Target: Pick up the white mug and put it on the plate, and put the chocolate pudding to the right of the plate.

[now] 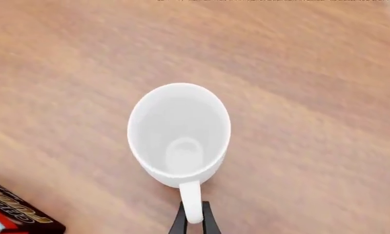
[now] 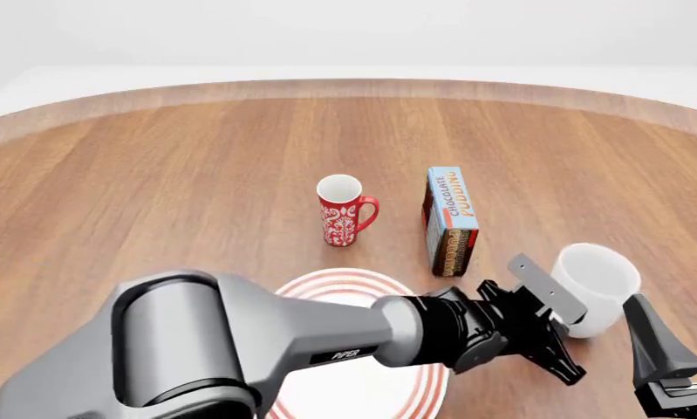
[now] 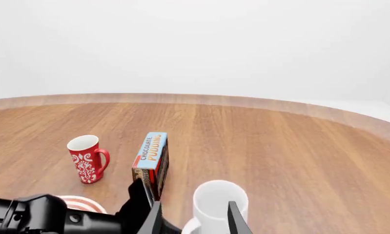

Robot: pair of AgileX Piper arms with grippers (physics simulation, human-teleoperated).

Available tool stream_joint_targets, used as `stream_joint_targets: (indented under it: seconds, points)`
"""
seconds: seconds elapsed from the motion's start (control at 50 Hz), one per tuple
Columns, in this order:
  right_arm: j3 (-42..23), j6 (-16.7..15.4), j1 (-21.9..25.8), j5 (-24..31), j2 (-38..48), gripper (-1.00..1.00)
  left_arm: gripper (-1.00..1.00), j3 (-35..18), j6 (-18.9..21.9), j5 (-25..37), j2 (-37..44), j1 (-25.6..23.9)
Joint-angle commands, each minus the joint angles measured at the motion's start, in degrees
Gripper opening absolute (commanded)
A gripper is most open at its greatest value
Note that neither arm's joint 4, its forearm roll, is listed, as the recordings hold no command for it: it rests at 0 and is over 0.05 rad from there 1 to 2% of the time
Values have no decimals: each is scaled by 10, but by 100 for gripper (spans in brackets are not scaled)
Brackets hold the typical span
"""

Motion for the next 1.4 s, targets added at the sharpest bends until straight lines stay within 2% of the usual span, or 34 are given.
stream_joint_targets:
  seconds: [0.02,0.3,0.54,1.2,1.4]
  points:
    - [0,0,0,0,0,100,-100,-14,10,8,1,6]
    - [0,0,0,0,0,100,-100,-7,25,17,-17,12]
    - [0,0,0,0,0,100,-100,22,30,6,-44,17]
    - [2,-3,1,-4,-2,100,-100,159,30,-53,-155,24]
    - [3,-4,0,-5,-2,100,-100,189,33,-68,-182,42]
